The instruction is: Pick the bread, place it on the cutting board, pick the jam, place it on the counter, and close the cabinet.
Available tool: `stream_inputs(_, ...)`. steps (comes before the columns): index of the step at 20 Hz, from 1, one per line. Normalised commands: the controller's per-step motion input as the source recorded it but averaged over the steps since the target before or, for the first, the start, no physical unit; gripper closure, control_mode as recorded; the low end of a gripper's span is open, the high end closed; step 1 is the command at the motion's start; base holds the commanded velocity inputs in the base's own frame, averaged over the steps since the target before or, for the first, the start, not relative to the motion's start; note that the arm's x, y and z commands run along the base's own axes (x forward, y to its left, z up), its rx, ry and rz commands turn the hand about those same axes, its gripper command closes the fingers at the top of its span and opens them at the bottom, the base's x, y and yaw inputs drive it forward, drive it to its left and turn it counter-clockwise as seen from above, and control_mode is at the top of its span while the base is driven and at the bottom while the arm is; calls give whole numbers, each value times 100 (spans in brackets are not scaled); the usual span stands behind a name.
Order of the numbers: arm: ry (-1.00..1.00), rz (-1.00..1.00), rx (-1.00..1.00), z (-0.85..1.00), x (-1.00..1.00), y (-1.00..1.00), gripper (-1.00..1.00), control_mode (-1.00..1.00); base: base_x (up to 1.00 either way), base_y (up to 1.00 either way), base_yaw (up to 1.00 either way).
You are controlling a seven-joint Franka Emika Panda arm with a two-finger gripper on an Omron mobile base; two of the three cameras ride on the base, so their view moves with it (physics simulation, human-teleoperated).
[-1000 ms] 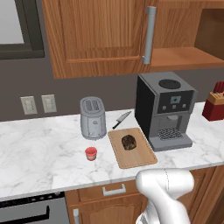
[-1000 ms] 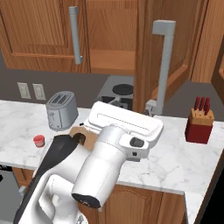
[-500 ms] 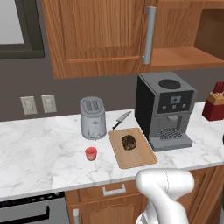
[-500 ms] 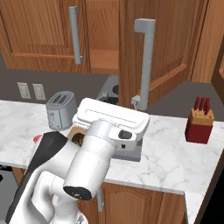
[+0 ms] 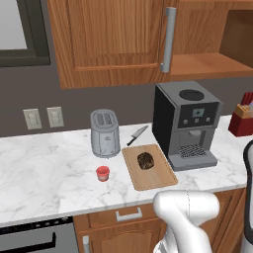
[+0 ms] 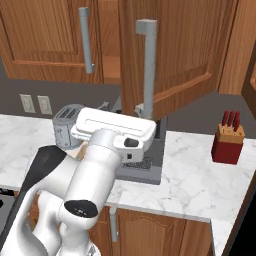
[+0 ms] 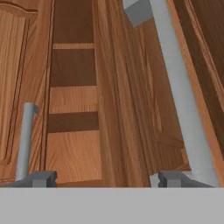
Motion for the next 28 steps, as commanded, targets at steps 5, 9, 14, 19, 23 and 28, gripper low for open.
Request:
stream_inputs(5,0,6,0,-19,43,36,-100,-100,0,0,0)
stream_inputs(9,0,5,0,-20,49,36,-100,-100,0,0,0)
stream_inputs(14,0,5,0,-20,48,35,-100,-100,0,0,0)
stream_inputs(19,0,3,0,-21,53,32,-100,-100,0,0,0)
stream_inputs(23,0,1,0,-22,56,28,-100,-100,0,0,0)
stream_inputs(28,0,0,0,-23,55,25,-100,-100,0,0,0)
